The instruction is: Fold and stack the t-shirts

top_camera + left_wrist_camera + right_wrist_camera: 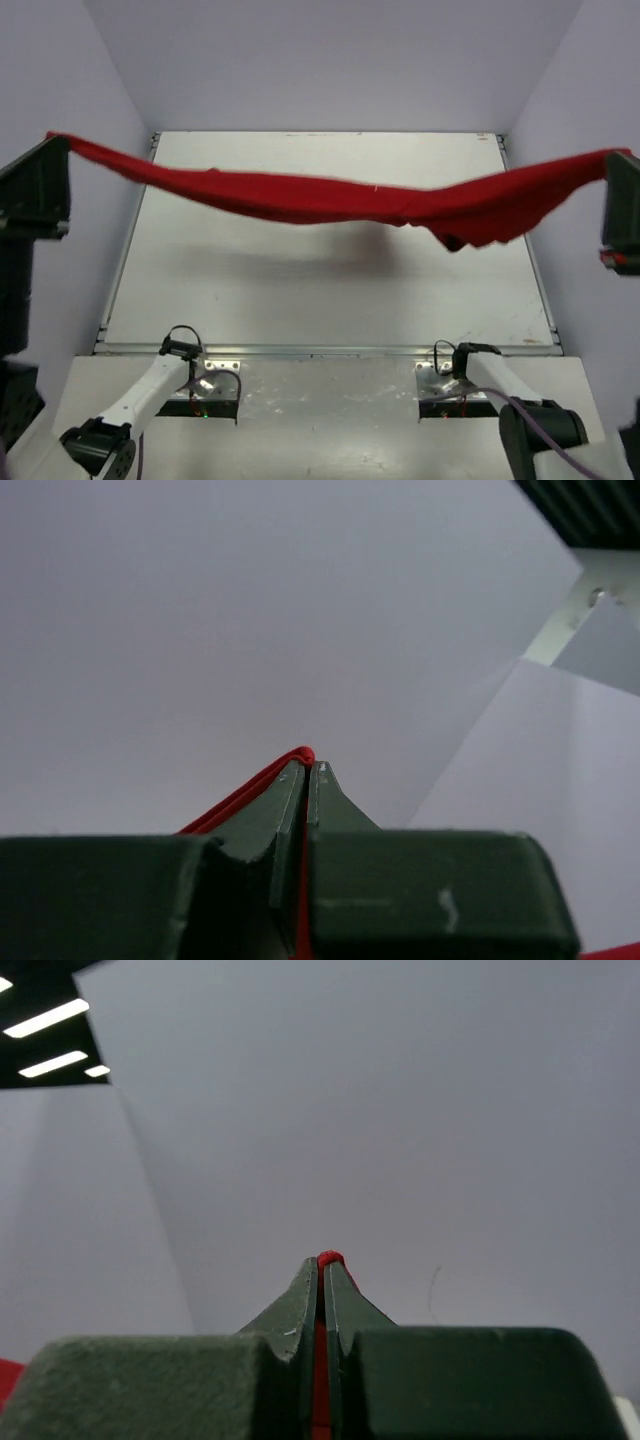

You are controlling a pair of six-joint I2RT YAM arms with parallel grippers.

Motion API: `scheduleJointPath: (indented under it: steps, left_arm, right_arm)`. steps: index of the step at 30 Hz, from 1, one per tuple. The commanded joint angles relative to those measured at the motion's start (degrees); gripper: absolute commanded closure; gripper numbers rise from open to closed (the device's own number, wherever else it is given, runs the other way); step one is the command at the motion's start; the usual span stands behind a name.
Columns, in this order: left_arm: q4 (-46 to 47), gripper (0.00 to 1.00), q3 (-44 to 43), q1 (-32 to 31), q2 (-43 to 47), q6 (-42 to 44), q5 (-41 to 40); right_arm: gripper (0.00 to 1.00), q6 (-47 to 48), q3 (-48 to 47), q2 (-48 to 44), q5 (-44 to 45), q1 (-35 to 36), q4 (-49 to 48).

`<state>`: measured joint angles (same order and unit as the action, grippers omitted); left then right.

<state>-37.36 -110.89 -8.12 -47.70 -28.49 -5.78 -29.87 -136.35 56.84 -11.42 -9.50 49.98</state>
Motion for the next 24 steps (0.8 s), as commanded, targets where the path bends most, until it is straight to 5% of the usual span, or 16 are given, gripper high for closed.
scheduleJointPath:
  steps: [1, 4, 7, 12, 15, 16, 19, 21, 24]
  left_arm:
    - [-6.83, 1.00, -1.34, 0.12, -0.29, -0.24, 3.40]
    - [-6.76, 1.00, 1.10, 0.30, 0.24, -1.21, 5.25]
    - [-2.64, 1.00, 6.27, 0.39, 1.29, -2.09, 5.52]
    - [1.15, 1.00, 14.37, 0.39, 1.21, -4.20, 5.52]
    - [2.91, 1.00, 21.05, 0.39, -0.46, -5.52, 4.56]
    - [3.87, 1.00, 24.63, 0.39, -1.16, -6.05, 3.77]
    - [8.68, 1.00, 31.95, 0.39, -5.11, -8.85, 1.65]
    - [14.56, 1.00, 37.46, 0.30, -7.22, -11.31, 1.91]
    - [19.77, 1.00, 42.41, 0.30, -7.41, -11.94, 0.86]
  right_arm:
    - [0.99, 3.92, -2.08, 1.28, 16.39, 15.08, 3.03]
    - [0.99, 8.49, 3.29, -2.95, 26.87, 28.10, -4.09]
    - [0.99, 12.79, -0.40, -0.42, 31.44, 36.90, -4.53]
    - [0.99, 22.64, 8.63, 4.14, 44.69, 54.25, -9.45]
    - [0.99, 41.85, 18.90, 6.62, 64.20, 71.37, -26.09]
    - [0.99, 57.74, 26.59, 6.10, 69.64, 74.42, -46.17]
    - [0.99, 83.36, 27.47, 7.31, 71.45, 83.04, -74.89]
    - [0.99, 87.62, 20.99, 10.82, 72.33, 89.55, -76.36]
    - [0.99, 90.41, 23.32, 13.11, 74.95, 90.27, -78.77]
